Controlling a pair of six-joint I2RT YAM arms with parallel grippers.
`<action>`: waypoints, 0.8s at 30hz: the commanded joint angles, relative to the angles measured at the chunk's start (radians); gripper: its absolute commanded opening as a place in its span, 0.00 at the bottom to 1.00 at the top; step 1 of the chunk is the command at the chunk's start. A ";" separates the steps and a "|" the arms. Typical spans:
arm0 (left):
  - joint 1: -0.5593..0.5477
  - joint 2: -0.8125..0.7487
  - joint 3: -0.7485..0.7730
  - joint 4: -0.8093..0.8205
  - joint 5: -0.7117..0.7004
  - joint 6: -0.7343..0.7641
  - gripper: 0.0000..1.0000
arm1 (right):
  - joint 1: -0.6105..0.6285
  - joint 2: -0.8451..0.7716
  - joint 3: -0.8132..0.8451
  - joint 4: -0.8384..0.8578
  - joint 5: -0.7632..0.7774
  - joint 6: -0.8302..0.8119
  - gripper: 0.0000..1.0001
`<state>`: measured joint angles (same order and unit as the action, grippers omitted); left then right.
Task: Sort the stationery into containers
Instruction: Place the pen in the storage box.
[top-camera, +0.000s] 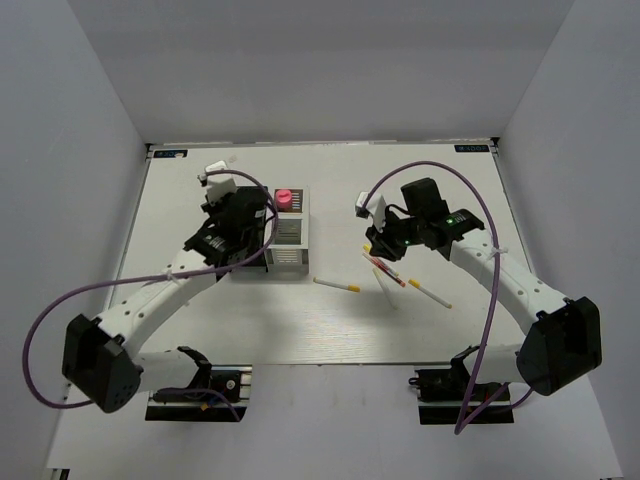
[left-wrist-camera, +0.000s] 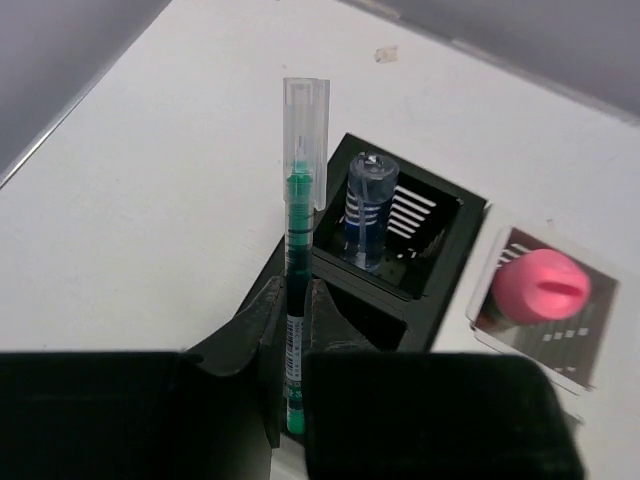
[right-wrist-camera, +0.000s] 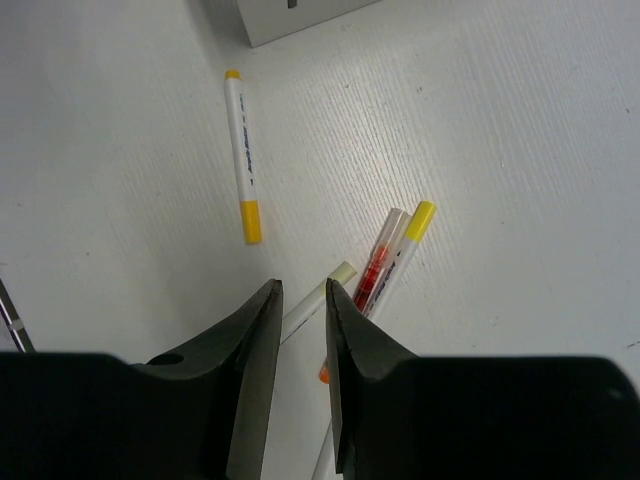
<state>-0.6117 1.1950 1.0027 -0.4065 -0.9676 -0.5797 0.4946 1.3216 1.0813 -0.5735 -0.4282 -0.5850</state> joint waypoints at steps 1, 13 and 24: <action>0.027 0.105 0.007 0.040 -0.005 0.032 0.00 | -0.007 -0.025 -0.012 0.029 -0.026 0.010 0.30; 0.090 0.304 0.105 0.078 0.020 -0.025 0.00 | -0.021 -0.051 -0.049 0.027 -0.014 0.010 0.30; 0.061 0.304 0.054 0.032 0.130 -0.137 0.20 | -0.027 -0.018 -0.032 0.023 -0.024 -0.002 0.40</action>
<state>-0.5346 1.5135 1.0706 -0.3573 -0.8791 -0.6613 0.4698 1.2980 1.0321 -0.5674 -0.4297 -0.5831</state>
